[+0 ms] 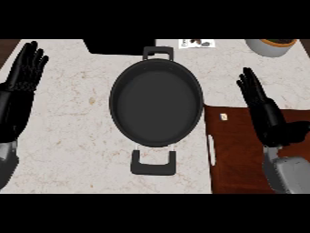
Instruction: Pick the tomato from the tray and place it in the pot
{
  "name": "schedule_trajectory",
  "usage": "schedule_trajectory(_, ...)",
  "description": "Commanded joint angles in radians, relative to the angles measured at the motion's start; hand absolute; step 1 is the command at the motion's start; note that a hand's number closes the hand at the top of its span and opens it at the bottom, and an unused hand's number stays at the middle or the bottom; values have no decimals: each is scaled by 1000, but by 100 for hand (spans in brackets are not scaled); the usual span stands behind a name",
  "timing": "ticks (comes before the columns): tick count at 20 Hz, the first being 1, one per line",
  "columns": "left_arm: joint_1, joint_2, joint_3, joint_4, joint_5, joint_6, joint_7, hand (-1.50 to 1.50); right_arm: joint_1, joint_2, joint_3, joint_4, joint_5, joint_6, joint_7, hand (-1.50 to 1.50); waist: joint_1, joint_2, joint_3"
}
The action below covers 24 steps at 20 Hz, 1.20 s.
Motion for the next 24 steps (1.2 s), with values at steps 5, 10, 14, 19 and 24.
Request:
schedule_trajectory(5, 95, -23, 102, 55, 49, 100, 129, 0, 52, -314, -304, 116, -166, 292, -211, 150, -46, 10, 9)
schedule_trajectory(10, 113, -72, 83, 78, 107, 81, 184, 0, 142, -419, -371, 341, 25, 229, -493, -150, -43, 20, 11)
schedule_trajectory(14, 102, -67, 72, 28, 86, 103, 238, 0, 152, -438, -419, 513, 3, 377, -814, -150, -29, 13, 10)
schedule_trajectory(19, 75, -80, 89, 25, 64, 113, 295, 0, 108, -539, -392, 595, 91, 466, -890, -150, -32, 8, 6)
schedule_trajectory(24, 54, -104, 58, 31, 25, 159, 313, 0, 166, -657, -263, 397, 173, 513, -698, -150, -43, 5, 4)
